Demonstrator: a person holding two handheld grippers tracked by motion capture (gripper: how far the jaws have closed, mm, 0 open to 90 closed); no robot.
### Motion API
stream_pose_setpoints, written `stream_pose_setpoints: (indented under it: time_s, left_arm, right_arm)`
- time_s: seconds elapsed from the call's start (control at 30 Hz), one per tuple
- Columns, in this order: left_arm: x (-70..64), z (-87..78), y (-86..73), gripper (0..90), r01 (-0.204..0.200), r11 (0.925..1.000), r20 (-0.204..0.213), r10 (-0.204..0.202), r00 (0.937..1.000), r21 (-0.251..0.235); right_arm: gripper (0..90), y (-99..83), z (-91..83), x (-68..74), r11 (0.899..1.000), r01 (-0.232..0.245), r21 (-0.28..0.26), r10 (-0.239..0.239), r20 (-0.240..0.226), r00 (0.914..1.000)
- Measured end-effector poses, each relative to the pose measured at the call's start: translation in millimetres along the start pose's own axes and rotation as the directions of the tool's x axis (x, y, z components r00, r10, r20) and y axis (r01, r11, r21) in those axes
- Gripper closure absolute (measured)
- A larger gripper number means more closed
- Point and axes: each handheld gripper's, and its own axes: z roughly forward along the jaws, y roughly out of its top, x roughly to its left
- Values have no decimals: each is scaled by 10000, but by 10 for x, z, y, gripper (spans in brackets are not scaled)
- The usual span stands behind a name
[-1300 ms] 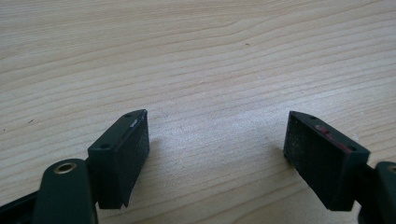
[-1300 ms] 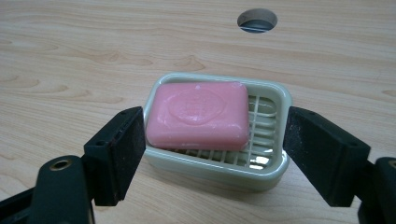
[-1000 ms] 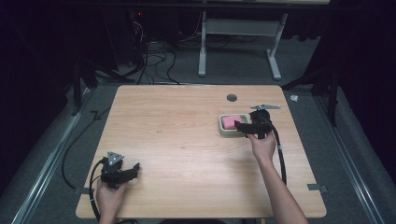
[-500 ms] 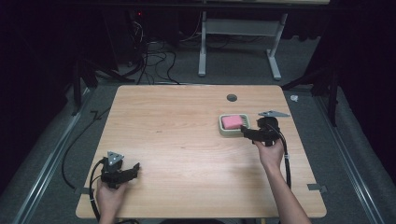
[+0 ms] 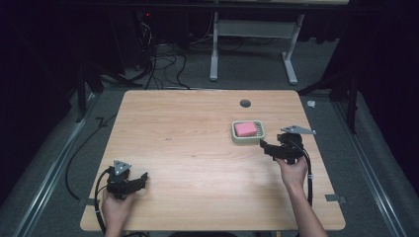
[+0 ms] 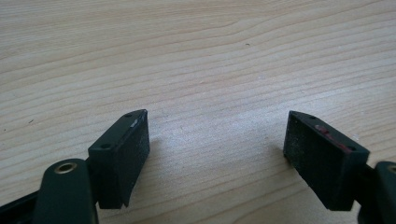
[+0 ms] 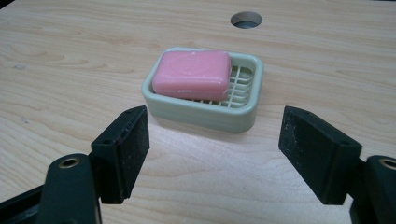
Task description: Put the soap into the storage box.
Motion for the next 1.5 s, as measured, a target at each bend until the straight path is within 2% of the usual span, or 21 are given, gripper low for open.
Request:
stream_pose_setpoints:
  time_s: [0.63,1.2,1.5]
  left_arm:
    - [-1,0,0,230,3,10000,-1,-3,10000,-2]
    - [-1,0,0,230,2,10000,-1,-2,10000,-1]
    - [-1,0,0,230,-2,10000,-2,2,10000,0]
  right_arm:
    - [255,-278,-88,0,9998,-25,-204,19,-263,9997]
    - [260,-528,-55,9,9992,-393,47,394,-293,9988]
    - [261,-662,-34,-5,9992,-354,156,358,-239,9991]
